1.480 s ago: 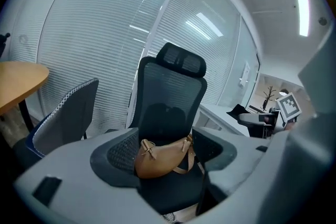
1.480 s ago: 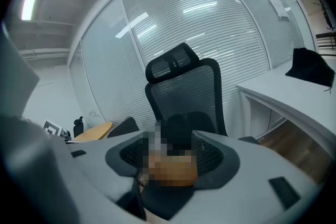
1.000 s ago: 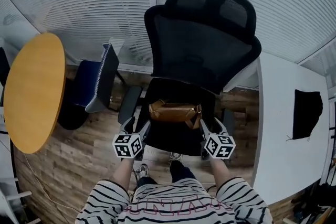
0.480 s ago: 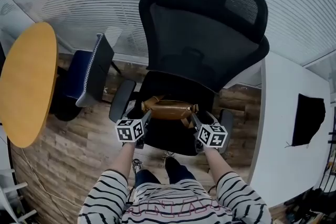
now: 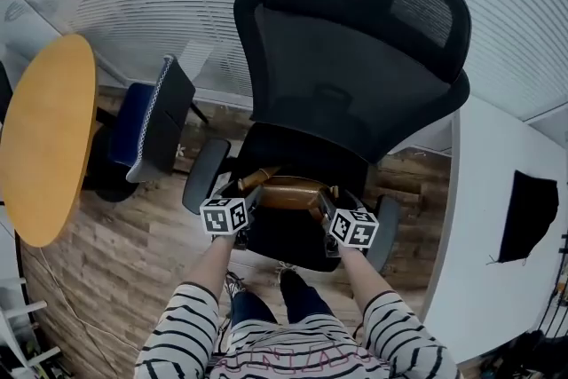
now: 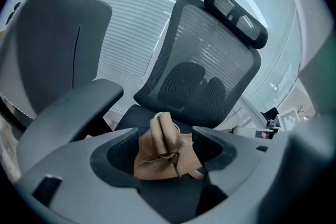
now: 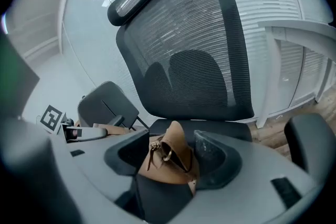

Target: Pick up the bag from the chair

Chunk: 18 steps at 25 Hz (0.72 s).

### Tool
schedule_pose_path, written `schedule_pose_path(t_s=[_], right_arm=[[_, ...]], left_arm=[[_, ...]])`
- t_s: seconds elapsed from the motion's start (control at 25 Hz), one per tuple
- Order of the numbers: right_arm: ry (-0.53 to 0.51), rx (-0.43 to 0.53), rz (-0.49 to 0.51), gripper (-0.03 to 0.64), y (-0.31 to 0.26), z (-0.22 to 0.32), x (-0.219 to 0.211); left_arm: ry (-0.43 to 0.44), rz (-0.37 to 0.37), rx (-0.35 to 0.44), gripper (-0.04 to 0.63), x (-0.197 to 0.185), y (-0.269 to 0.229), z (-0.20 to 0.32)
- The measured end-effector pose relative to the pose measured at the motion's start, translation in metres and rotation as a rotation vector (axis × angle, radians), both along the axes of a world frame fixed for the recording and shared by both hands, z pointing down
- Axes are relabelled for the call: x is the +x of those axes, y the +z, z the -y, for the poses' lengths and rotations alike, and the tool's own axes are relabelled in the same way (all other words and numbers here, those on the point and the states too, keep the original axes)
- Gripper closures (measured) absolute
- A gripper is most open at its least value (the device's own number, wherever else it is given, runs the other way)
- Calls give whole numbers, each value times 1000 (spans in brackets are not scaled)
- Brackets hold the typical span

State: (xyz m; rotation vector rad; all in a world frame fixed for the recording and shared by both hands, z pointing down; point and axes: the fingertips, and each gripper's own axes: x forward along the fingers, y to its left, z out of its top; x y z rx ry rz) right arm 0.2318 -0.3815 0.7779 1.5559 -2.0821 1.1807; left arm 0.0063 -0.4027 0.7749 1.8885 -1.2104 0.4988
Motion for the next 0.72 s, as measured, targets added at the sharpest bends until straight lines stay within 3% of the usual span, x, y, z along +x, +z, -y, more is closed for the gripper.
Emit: schedule_pose_path(t_s=[0.12, 0.32, 0.48, 0.72], right_arm=[[6, -16, 29, 359, 10, 2, -3], [24, -1, 80, 359, 16, 8, -4], [34, 16, 105, 360, 19, 7, -7], [6, 47, 39, 453, 14, 1, -12]], left_arm=[[15, 7, -10, 298, 5, 7, -1], [-32, 12, 18, 302, 1, 10, 6], [-40, -7, 27, 336, -3, 13, 4], [-3, 2, 30, 381, -2, 14, -6]])
